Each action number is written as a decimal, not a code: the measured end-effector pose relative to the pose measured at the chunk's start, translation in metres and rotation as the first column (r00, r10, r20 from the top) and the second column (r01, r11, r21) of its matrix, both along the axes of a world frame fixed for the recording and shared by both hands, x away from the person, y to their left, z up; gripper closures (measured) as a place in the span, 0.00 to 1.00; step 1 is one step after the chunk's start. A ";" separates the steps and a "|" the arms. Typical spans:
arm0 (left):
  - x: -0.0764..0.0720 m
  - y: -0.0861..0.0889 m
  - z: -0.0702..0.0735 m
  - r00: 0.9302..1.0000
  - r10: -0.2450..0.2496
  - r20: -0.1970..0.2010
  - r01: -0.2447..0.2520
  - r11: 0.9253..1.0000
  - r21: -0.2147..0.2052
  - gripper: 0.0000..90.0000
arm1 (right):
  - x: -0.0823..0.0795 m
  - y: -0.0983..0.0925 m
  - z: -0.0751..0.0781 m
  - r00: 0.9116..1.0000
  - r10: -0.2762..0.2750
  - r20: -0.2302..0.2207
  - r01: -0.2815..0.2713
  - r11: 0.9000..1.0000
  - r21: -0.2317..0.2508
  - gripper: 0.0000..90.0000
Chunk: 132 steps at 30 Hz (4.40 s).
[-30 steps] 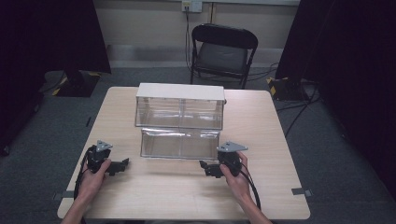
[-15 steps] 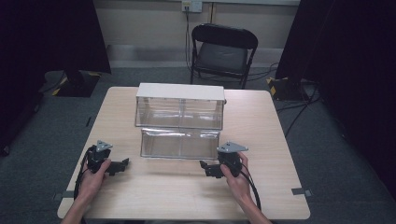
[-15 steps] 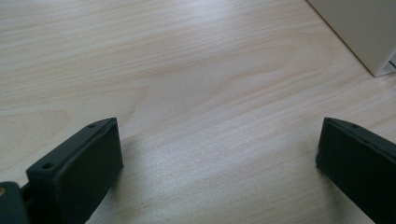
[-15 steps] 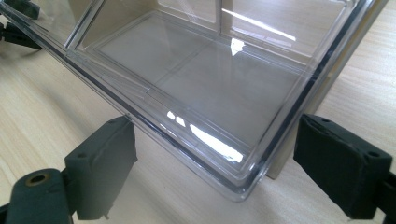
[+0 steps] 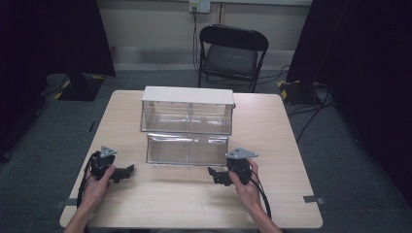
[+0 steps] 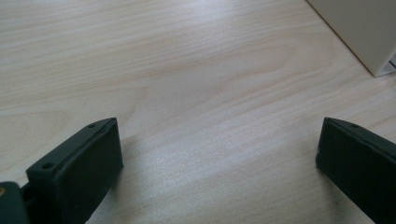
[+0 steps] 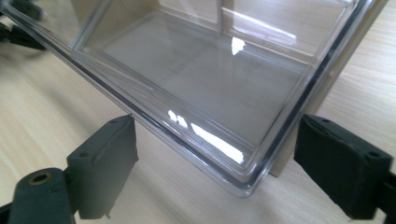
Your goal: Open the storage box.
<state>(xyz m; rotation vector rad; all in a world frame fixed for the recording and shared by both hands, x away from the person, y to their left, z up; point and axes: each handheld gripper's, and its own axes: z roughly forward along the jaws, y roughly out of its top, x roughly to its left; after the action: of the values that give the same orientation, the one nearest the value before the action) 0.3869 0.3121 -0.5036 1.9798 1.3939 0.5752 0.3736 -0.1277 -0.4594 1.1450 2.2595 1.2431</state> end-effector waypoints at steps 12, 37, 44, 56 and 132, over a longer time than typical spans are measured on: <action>0.000 0.000 0.000 1.000 0.000 0.000 0.000 1.000 0.000 0.00 | -0.003 -0.002 0.005 1.000 0.009 0.014 -0.009 1.000 0.015 0.14; 0.000 0.000 0.000 1.000 -0.002 0.000 0.002 1.000 0.001 0.00 | -0.008 -0.002 0.009 0.999 -0.003 0.052 0.001 1.000 0.029 0.14; 0.000 0.000 0.000 1.000 0.000 0.000 0.000 1.000 0.000 0.00 | -0.009 -0.003 0.013 0.998 0.005 0.055 -0.007 0.999 0.041 0.13; 0.000 0.000 0.000 1.000 0.000 0.000 0.000 1.000 0.000 0.00 | -0.008 -0.005 0.016 0.998 0.009 0.064 -0.013 0.998 0.063 0.12; 0.000 0.000 0.000 1.000 0.000 0.001 0.000 1.000 0.001 0.00 | 0.010 0.000 0.036 0.997 -0.010 0.081 0.006 0.998 0.056 0.09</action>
<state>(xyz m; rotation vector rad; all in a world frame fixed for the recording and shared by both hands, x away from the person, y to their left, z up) 0.3869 0.3122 -0.5037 1.9799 1.3930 0.5765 0.3832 -0.1281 -0.4230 1.1007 2.1722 1.3322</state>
